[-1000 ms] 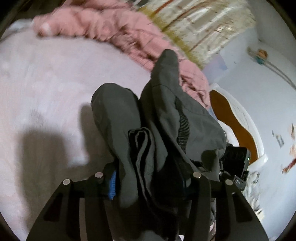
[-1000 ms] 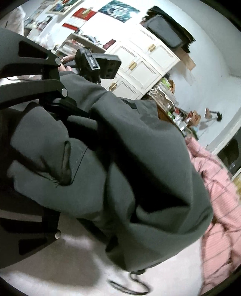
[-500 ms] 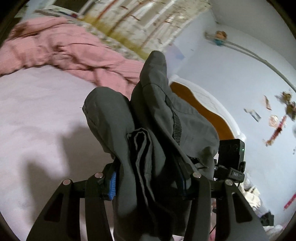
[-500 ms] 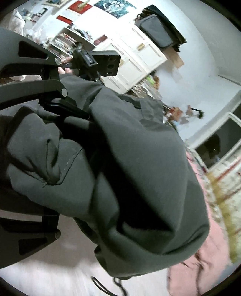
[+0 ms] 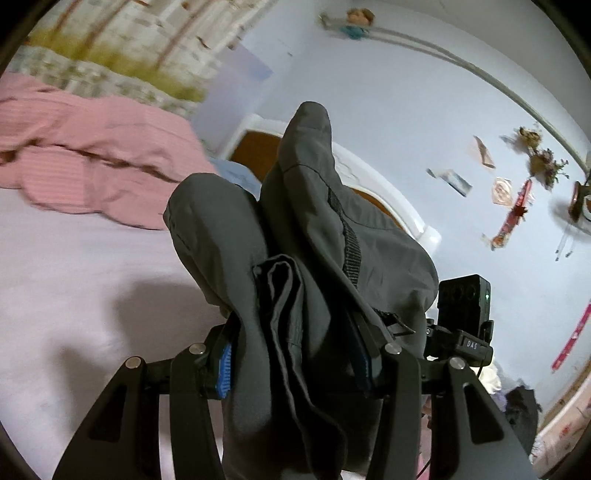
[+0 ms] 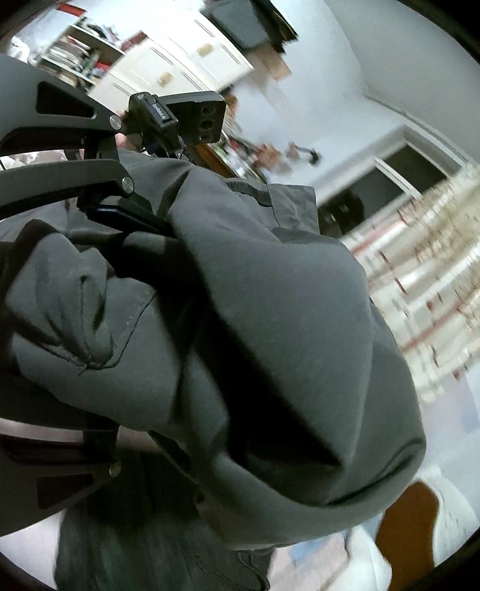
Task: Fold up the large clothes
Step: 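Lift the folded jacket with both grippers and carry it toward the headboard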
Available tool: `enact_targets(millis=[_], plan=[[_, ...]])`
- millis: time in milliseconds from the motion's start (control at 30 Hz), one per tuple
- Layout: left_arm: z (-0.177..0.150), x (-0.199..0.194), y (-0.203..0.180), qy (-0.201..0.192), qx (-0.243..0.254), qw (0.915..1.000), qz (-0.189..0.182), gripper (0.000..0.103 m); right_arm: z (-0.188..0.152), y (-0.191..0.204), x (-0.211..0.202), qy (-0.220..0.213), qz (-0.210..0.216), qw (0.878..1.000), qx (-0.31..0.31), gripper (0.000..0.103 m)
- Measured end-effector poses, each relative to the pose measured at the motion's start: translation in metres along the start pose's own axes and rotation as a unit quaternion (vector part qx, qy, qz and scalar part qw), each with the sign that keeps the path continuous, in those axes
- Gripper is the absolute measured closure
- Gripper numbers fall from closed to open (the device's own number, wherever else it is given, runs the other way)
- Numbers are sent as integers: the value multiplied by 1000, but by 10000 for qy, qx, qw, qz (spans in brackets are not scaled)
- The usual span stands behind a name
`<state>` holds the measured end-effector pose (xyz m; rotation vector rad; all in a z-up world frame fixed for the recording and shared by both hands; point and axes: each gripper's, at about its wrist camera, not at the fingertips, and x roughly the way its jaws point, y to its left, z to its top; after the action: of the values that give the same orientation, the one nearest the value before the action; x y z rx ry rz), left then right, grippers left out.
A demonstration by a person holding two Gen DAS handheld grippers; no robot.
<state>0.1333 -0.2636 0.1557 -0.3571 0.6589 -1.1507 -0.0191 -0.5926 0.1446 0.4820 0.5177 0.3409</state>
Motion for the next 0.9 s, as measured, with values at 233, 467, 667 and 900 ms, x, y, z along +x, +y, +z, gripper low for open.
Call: enact_targets(millis=[233,467,667,900], plan=[[14,123,-29,428,79,9978,-507,56,36,-99,-75,-427,-698,9959,380,38],[-8,216,-11,946,-248,9951,-142,55,32,-200,-68,-385,-1090,9885,972,38],[-33,259,11,1080,3,9926,546,48,-2,-279,-26,-284,-1042,9741,1988,36],[-37,230,-18,658,725,9870,1275,47,-3,-268,-19,-114,-1485,9735,1736,20]])
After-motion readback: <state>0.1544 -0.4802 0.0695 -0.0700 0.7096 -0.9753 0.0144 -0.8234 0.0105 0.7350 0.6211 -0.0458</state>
